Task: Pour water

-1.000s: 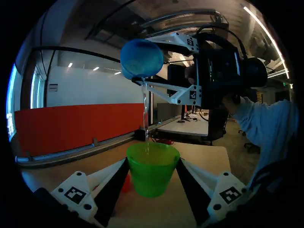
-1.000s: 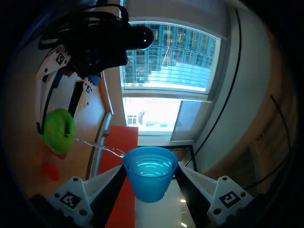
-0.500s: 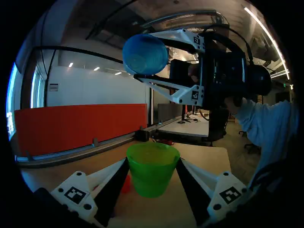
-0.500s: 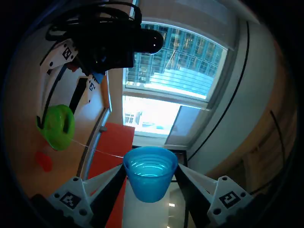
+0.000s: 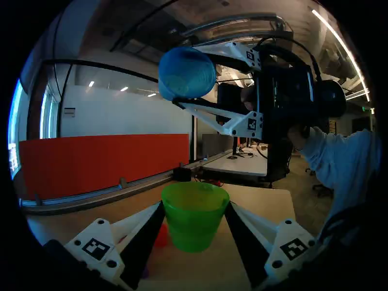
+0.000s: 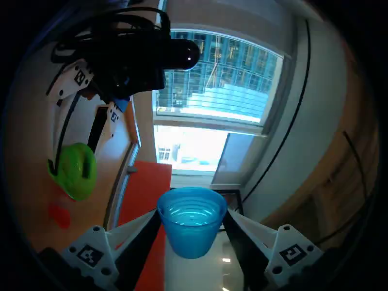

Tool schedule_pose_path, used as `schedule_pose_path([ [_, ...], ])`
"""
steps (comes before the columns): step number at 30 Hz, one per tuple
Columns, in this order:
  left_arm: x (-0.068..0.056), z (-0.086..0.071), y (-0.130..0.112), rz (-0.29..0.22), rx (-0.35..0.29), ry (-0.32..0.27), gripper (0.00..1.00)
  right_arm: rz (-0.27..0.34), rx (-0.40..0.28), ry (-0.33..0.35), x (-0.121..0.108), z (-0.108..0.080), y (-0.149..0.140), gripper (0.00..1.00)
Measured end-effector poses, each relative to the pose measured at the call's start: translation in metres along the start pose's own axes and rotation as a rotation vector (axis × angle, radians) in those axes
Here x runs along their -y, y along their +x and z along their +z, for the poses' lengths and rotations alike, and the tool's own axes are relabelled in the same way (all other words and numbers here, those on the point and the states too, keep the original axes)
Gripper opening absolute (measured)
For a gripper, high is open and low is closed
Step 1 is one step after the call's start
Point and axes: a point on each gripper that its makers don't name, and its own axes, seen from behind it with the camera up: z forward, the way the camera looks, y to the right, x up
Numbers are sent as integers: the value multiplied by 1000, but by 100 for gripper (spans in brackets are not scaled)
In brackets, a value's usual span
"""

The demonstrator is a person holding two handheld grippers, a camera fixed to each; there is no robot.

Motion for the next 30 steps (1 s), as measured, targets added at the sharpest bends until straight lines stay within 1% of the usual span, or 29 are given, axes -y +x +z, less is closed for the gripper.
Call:
schedule_pose_path([
  [6,2,-2,1,4,-2,6,85,204,9,1,6,-5,-10,90],
  [12,5,-3,4,8,-7,14,85,426,15,21,18,-11,-14,89],
  [21,9,-2,5,17,-11,22,85,800,35,51,33,-18,-11,90],
  [26,10,-3,6,24,-9,28,85,1018,48,69,38,-22,-8,89],
  [30,10,-4,8,27,-11,33,85,1174,41,86,40,-27,-3,89],
])
